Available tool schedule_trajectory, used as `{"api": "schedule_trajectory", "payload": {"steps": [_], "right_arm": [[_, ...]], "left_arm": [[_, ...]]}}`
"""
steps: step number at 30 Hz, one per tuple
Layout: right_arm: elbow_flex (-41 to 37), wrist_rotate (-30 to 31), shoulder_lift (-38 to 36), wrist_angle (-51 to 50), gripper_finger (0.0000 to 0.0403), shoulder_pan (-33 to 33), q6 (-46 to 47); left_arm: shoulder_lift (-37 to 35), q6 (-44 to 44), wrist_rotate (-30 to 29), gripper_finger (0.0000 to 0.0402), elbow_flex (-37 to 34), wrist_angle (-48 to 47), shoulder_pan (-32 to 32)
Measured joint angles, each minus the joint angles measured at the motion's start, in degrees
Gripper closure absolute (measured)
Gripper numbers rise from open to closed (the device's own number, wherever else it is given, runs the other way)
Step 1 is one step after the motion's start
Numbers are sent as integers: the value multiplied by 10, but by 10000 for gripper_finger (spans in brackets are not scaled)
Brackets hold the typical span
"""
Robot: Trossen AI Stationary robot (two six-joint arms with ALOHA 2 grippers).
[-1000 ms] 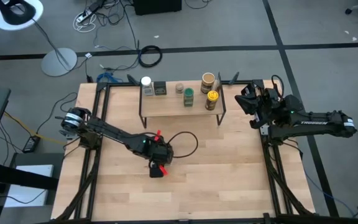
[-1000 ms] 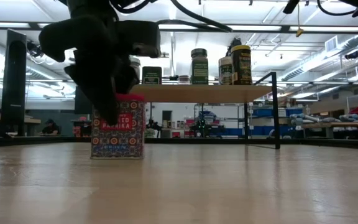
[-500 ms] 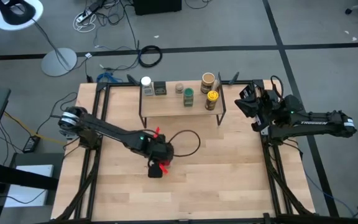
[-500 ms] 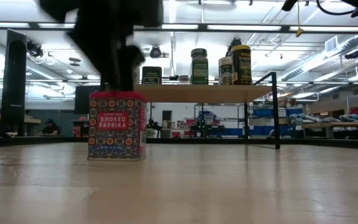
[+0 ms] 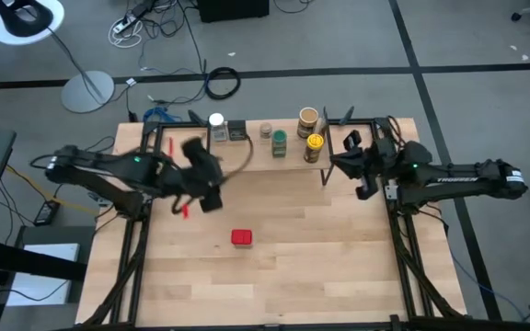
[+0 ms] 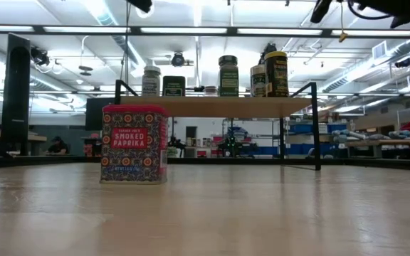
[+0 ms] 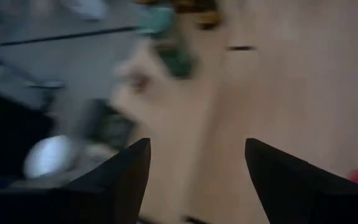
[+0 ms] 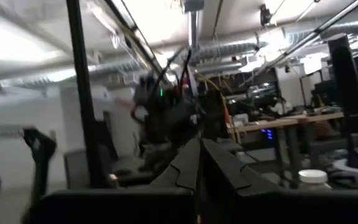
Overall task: Shelf spices
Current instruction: Remove the yellow seasoning can from the shelf
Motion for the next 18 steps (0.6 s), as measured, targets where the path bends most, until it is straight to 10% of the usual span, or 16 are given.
{"api": "schedule_trajectory", "payload": {"steps": [18], "right_arm": [[28, 32, 84, 36, 258, 9, -77]], "left_arm": [[-50, 23, -125, 142, 0, -23, 31]]}}
